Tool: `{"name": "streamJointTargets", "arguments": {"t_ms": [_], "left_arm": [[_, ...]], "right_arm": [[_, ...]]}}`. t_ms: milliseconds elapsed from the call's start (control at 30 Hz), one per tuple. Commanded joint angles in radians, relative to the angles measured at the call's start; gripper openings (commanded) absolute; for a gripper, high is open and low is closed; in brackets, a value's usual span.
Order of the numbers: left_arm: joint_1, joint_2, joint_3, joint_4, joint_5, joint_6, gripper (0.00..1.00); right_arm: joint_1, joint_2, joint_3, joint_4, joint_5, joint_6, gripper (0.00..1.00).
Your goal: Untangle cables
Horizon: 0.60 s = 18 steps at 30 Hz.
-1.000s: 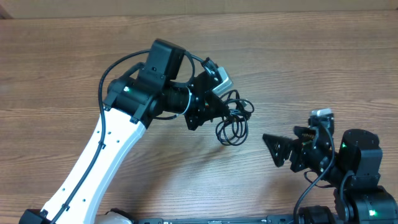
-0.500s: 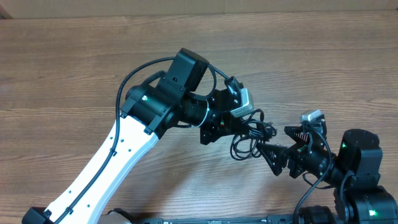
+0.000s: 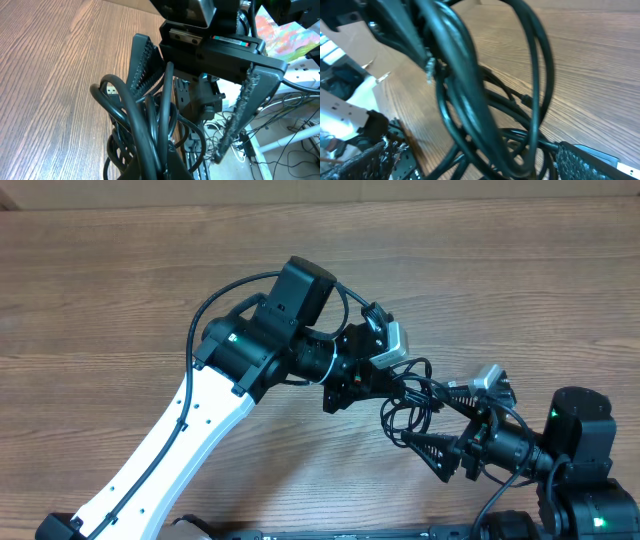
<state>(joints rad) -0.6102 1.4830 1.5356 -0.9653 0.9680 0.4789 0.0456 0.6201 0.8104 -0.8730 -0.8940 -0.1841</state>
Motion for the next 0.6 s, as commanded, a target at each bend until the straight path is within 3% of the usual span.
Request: {"name": "streamJointTargets", "arguments": {"t_ms": [0, 467, 533, 567], "left_arm": [[-0.006, -0.03, 0.029, 0.005, 0.016, 0.022, 0.04], [-0.006, -0.03, 0.029, 0.005, 0.016, 0.022, 0.04], [-0.006, -0.03, 0.029, 0.003, 0.016, 0.021, 0.04], [-0.006, -0.03, 0.029, 0.001, 0.016, 0.021, 0.04]], "right_arm": [[-0.002, -0.001, -0.006, 0.008, -0.06, -0.008, 1.0], [-0.002, -0.001, -0.006, 0.004, -0.058, -0.007, 1.0], [-0.002, -0.001, -0.006, 0.004, -0.055, -0.008, 0.87], [-0.002, -0.001, -0.006, 0.004, -0.033, -0.008, 0.68]]}}
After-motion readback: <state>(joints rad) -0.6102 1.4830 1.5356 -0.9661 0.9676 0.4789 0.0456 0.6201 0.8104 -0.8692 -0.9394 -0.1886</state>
